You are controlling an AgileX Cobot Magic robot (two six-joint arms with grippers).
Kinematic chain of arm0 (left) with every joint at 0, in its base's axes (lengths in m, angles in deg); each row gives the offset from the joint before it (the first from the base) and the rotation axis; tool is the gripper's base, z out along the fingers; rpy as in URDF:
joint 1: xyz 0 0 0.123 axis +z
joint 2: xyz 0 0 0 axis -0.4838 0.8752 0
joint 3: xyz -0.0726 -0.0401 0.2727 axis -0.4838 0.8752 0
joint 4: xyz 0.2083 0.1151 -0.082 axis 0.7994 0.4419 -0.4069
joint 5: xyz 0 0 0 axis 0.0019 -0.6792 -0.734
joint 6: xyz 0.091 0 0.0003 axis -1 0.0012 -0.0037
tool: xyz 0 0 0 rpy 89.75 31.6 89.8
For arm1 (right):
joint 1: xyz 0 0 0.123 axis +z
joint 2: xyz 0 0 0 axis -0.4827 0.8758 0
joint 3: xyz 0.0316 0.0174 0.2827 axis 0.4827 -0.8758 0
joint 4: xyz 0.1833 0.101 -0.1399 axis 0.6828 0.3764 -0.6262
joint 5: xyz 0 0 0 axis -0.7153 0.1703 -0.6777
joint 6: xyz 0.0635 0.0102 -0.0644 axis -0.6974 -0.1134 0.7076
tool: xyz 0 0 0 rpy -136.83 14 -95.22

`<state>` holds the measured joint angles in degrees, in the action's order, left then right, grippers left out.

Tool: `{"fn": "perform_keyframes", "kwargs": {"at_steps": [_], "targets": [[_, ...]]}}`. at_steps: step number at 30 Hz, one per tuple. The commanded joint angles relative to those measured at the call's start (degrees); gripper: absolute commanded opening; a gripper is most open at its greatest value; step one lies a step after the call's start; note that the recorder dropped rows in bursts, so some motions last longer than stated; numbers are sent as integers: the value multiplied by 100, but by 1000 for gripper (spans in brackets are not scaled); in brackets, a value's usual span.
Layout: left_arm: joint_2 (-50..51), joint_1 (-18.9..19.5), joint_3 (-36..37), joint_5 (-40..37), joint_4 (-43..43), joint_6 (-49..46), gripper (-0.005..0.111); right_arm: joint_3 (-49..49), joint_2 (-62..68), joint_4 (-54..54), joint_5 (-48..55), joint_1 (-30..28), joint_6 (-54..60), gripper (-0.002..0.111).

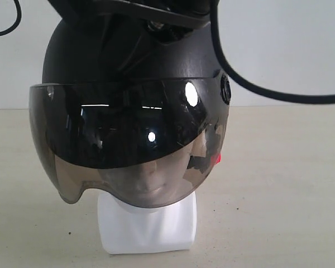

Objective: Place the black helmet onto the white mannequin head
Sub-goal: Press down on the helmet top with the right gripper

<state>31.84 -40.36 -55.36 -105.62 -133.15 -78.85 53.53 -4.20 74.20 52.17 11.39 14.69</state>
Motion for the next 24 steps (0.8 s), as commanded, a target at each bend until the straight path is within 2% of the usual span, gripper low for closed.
{"fn": "perform_keyframes", "kwargs": {"at_steps": [1,16,24], "targets": [[26,-56,72,-146,455,42,4,-62,41,-258,195,-25,3,0],[26,-56,72,-146,455,66,4,-74,41,-307,195,-25,3,0],[26,-56,72,-146,455,66,4,-612,41,-307,195,-25,-9,0]]}}
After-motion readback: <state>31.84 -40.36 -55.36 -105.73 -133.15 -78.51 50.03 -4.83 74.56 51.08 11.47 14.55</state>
